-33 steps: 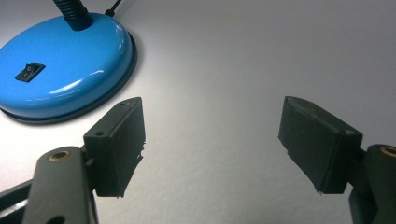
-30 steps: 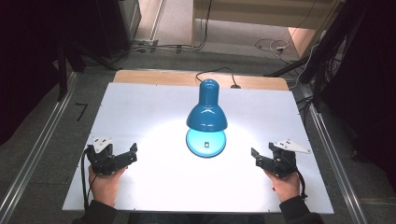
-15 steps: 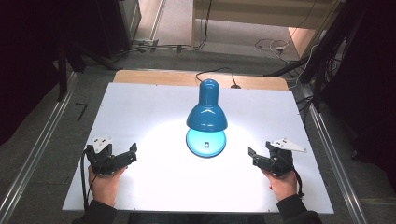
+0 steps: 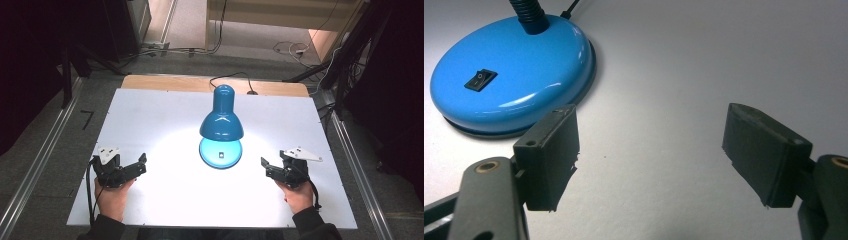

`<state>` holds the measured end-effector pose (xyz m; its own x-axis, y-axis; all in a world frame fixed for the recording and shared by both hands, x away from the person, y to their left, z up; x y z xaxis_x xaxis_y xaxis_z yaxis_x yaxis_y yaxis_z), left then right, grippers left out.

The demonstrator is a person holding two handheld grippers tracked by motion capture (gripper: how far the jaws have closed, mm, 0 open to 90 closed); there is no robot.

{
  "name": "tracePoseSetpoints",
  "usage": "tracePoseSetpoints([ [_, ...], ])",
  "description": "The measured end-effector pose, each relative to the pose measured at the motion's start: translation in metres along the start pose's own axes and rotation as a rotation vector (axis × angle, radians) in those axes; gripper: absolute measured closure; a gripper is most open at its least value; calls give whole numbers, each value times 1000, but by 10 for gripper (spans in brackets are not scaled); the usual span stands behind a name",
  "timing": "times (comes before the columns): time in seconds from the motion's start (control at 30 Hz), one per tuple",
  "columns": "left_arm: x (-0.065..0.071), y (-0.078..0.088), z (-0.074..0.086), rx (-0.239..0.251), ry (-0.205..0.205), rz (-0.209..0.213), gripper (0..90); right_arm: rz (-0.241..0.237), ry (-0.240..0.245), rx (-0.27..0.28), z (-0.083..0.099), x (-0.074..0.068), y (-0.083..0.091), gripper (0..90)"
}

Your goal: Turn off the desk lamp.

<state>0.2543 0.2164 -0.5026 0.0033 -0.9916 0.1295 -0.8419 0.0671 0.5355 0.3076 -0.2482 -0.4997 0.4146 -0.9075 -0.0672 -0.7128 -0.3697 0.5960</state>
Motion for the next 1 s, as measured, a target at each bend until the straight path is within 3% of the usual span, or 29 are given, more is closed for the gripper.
tracePoseSetpoints([
  [1.0,0,0,0,-4,0,1,24,-39,33,-6,-7,-21,-12,214],
])
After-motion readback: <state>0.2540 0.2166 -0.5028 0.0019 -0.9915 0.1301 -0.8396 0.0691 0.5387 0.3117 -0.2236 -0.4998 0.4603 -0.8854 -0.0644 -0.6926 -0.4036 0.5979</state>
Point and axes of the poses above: each handheld gripper's, and its own axes: y roughly backward along the jaws, z roughly out of its underside, x roughly to its right, the point moved 3 cm from there along -y, roughly forward along the jaws, and after that the axes turned 1 degree about -y, right-handed, at the moved point
